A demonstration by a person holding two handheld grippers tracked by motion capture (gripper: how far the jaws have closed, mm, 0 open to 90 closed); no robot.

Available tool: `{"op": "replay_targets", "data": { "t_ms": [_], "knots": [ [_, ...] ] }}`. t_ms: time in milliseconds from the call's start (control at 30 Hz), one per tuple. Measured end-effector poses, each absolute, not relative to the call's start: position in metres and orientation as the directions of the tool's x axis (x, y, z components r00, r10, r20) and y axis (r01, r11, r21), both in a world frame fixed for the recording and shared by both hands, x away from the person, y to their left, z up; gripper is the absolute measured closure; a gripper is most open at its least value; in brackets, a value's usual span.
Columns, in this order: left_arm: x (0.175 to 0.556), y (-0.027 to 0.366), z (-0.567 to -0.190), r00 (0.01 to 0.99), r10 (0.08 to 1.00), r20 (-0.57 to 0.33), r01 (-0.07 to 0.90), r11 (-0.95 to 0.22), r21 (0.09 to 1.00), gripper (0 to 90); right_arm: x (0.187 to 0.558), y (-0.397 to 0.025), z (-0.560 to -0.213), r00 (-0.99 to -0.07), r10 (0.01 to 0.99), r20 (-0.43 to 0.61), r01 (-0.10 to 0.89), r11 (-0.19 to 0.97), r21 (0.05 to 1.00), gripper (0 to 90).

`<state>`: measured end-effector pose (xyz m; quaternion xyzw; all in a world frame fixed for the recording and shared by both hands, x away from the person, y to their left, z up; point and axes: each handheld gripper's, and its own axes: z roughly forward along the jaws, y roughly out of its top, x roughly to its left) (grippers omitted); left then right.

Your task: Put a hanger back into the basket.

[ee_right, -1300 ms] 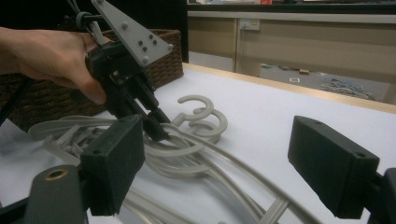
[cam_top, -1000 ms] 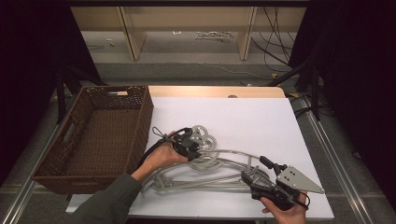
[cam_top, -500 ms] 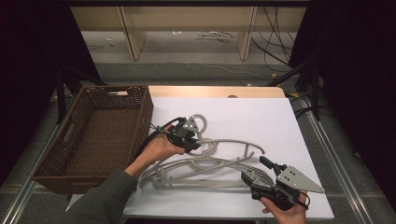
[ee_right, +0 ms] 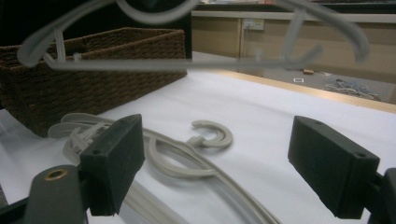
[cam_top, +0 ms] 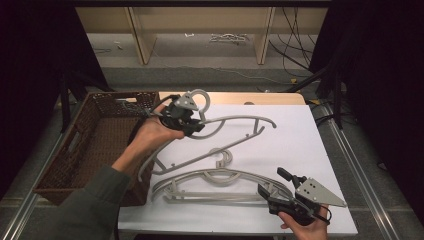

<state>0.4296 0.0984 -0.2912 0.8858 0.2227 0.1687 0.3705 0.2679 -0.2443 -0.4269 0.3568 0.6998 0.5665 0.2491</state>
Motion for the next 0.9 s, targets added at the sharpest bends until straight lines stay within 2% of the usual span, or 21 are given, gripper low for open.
{"op": "replay_targets", "data": {
  "t_ms": [333, 633, 800, 833, 900],
  "knots": [
    [0.433, 0.143, -0.265, 0.796, 0.591, 0.134, 0.297, -0.573, 0.764, 81.0, 0.268, -0.244, -0.427, -0.622, 0.781, 0.056, 0.220, 0.106, 0.970, 19.6],
    [0.432, 0.181, -0.264, 0.767, 0.636, 0.091, 0.334, -0.515, 0.789, 80.9, 0.268, -0.244, -0.428, -0.621, 0.782, 0.053, 0.218, 0.108, 0.970, 19.6],
    [0.429, 0.200, -0.266, 0.762, 0.647, 0.037, 0.368, -0.480, 0.796, 80.9, 0.268, -0.244, -0.428, -0.625, 0.779, 0.052, 0.222, 0.114, 0.968, 19.6],
    [0.431, 0.211, -0.265, 0.732, 0.675, 0.095, 0.345, -0.487, 0.802, 80.9, 0.269, -0.243, -0.428, -0.625, 0.779, 0.054, 0.220, 0.108, 0.970, 19.6],
    [0.431, 0.216, -0.265, 0.728, 0.679, 0.098, 0.342, -0.484, 0.806, 80.9, 0.269, -0.243, -0.428, -0.629, 0.775, 0.063, 0.225, 0.105, 0.969, 19.6]
  ]
}}
